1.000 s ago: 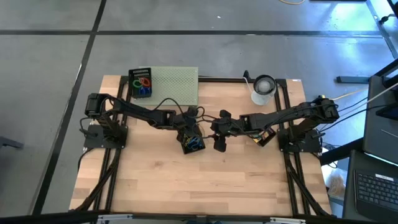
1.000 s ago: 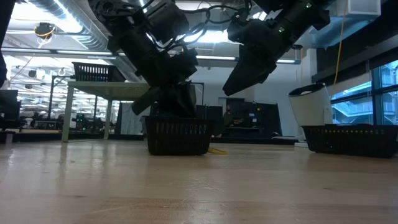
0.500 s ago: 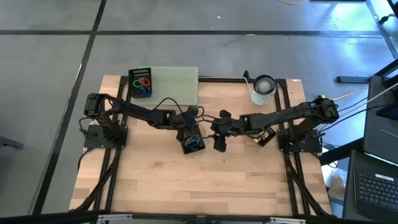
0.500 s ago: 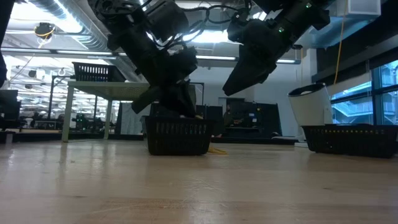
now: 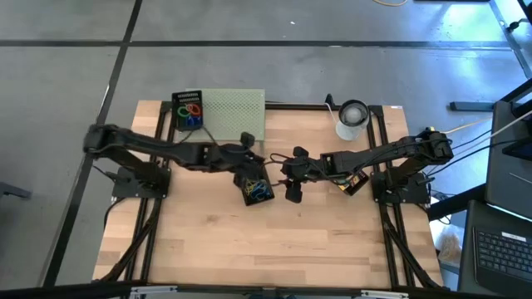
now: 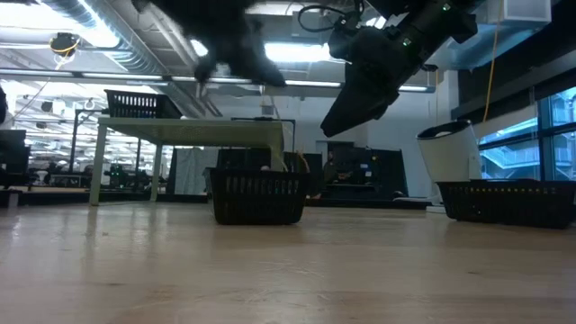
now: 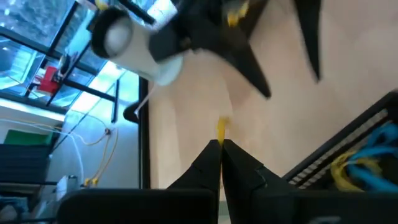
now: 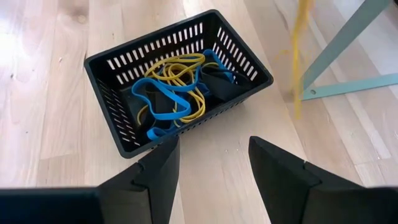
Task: Pick & Place Office Desk Supplies
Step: Put the yellow rubber band into the left black bin
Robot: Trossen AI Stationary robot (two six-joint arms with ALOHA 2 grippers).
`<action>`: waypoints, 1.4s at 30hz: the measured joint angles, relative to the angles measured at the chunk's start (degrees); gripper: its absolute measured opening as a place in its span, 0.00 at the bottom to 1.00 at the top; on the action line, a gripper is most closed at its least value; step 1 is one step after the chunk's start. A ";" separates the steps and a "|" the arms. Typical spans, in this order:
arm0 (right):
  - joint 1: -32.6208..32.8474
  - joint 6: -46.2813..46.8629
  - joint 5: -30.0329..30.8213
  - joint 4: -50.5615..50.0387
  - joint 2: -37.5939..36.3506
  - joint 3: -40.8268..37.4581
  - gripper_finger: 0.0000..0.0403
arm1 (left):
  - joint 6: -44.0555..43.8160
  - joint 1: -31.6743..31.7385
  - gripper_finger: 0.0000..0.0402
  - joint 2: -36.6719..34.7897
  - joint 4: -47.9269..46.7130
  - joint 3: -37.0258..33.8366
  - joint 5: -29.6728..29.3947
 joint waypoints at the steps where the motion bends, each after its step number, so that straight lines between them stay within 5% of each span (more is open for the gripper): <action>1: 0.00 -0.12 0.00 0.03 0.00 0.00 0.48 | -1.20 -0.66 0.01 -1.60 -1.02 0.00 0.01; 11: 0.00 -0.95 0.24 1.46 0.00 0.00 0.48 | -14.21 -8.99 0.01 -10.87 -10.62 0.07 3.74; 28: 1.33 -0.82 0.04 9.11 0.00 0.00 0.48 | -19.80 -11.50 0.01 2.31 -13.66 0.02 2.39; 36: 2.88 -0.98 1.83 10.59 0.00 0.00 0.48 | -20.68 -10.58 0.01 4.96 -16.50 0.02 -7.25; 42: 3.71 -0.95 3.44 11.07 0.00 0.00 0.48 | -24.68 -9.52 0.02 4.94 -16.92 0.02 -2.55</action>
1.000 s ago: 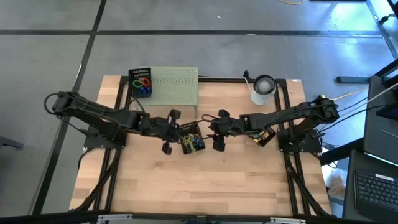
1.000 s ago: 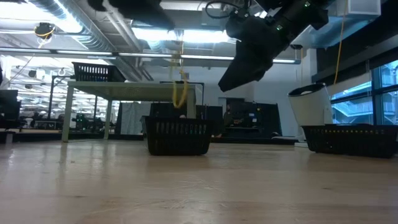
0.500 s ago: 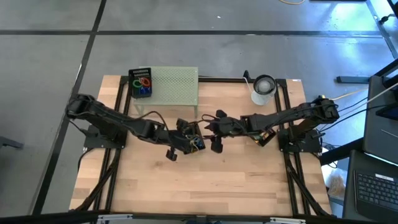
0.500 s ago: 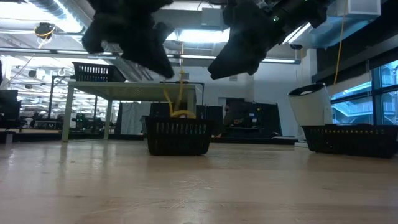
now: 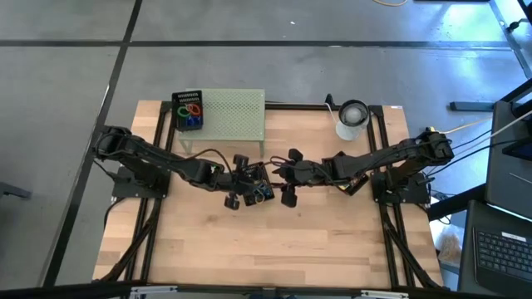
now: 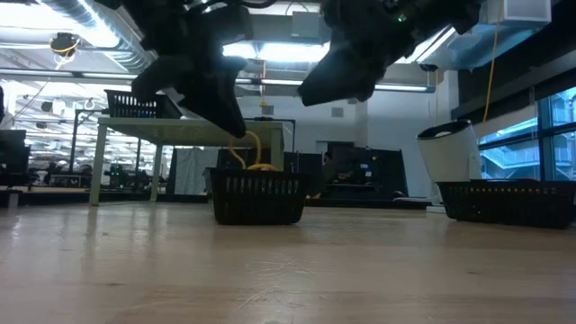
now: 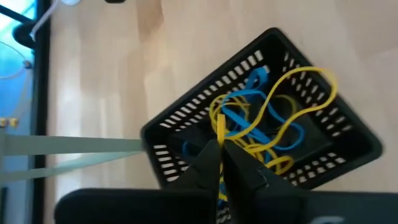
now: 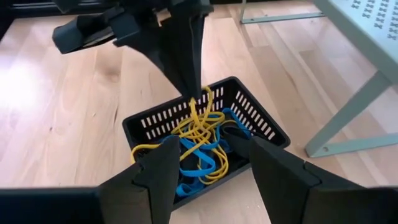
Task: Pick & Place Office Desk Supplies
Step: Put the yellow rubber band into the left black bin, then put the left black bin on the shelf
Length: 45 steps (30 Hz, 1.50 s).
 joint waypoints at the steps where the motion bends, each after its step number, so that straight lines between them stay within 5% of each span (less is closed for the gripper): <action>1: 0.05 0.00 0.03 0.22 0.00 0.00 0.48 | -0.94 0.00 0.02 0.00 0.02 0.00 0.42; 9: 0.07 0.07 0.03 1.46 0.00 0.00 0.48 | -3.65 0.00 0.21 -0.02 -0.61 0.00 -0.19; 21: 0.07 1.69 0.03 1.50 0.00 0.00 0.48 | -3.78 -1.32 0.43 -0.04 0.79 0.00 -12.96; 30: 0.07 1.72 5.36 1.48 0.00 0.00 0.48 | -18.19 -3.43 0.43 -0.09 4.41 0.00 8.63; 35: 0.03 3.06 12.25 1.44 0.00 0.00 0.48 | -21.70 -5.11 0.45 1.80 5.00 0.00 9.70; 45: 0.07 3.13 14.96 1.22 0.00 0.00 0.48 | -23.15 -5.64 0.44 10.38 9.35 0.00 12.95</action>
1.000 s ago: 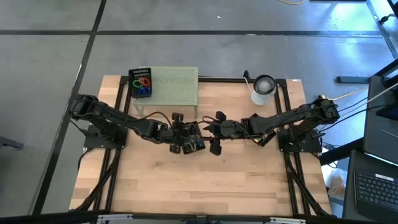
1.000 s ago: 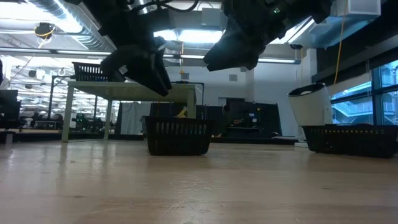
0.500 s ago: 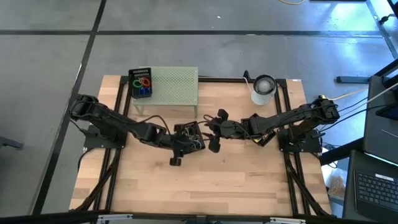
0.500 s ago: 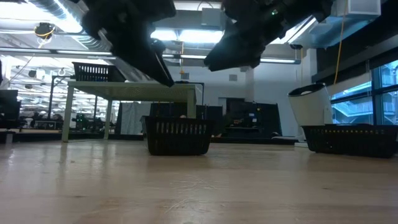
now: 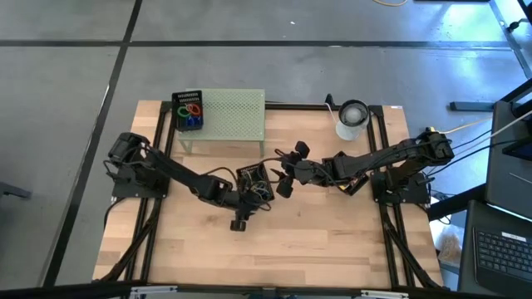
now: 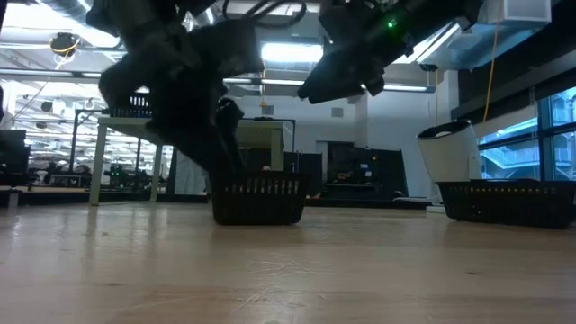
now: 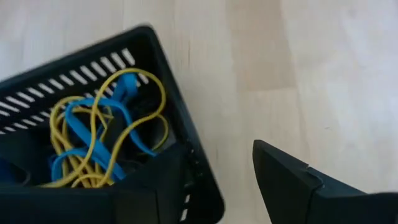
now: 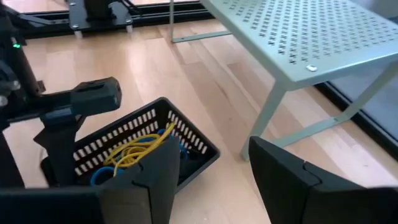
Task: Pick & Place Office Desk Supplies
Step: Put the left black bin on the shelf
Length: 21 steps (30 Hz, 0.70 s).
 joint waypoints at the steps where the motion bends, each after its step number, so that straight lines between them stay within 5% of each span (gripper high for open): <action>1: 0.02 -0.08 0.52 0.01 0.00 0.00 0.48 | 0.00 -0.02 0.44 0.36 -0.09 0.00 -0.42; 8: 1.32 -1.73 6.72 0.00 0.00 0.00 0.48 | -0.02 0.01 0.43 0.76 -0.25 0.00 -3.04; 13: 3.05 -3.78 14.06 0.00 0.00 0.00 0.48 | 1.85 -0.05 0.32 0.65 -0.45 0.00 -2.09; 21: 3.15 -6.16 5.68 0.00 0.00 0.00 0.48 | 6.53 -0.12 0.03 0.63 -0.52 0.00 -1.42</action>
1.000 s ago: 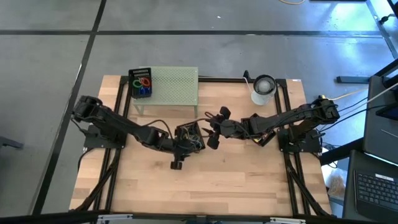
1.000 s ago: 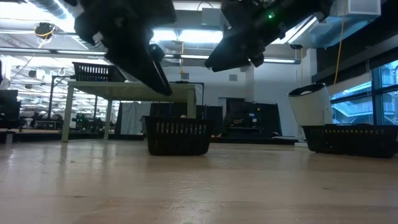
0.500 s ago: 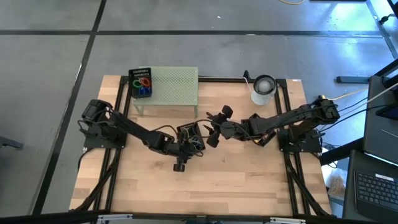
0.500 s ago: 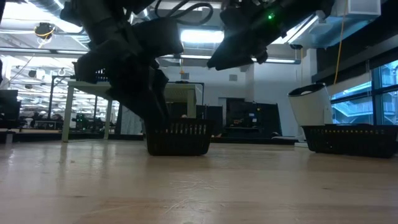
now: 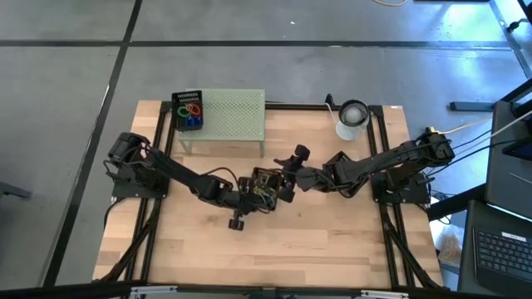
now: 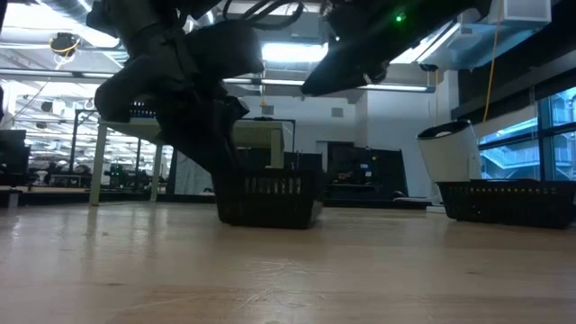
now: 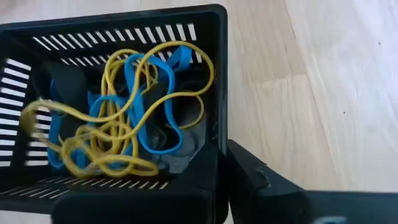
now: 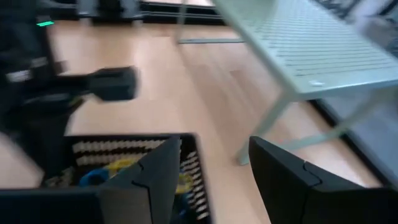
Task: Pick & Place Office Desk Supplies
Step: Put the left black bin on the shelf
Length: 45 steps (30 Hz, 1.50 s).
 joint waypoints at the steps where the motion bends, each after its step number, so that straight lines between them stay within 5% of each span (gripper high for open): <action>1: 0.00 -0.01 -1.71 0.00 0.00 0.00 0.48 | 0.03 -0.11 0.03 -0.19 -0.44 0.00 0.00; 15: 0.00 -0.22 -22.83 0.01 0.00 0.00 0.48 | 0.43 -5.18 0.02 -12.82 -14.69 5.78 -8.20; 25: -0.07 -0.24 -23.45 1.62 -0.11 0.11 0.48 | 0.07 -7.98 0.01 -21.60 -20.03 5.99 -12.68; 45: 0.00 -0.26 -23.88 2.12 0.04 -0.07 0.48 | 0.10 -10.36 0.01 -21.66 -24.44 5.07 -18.24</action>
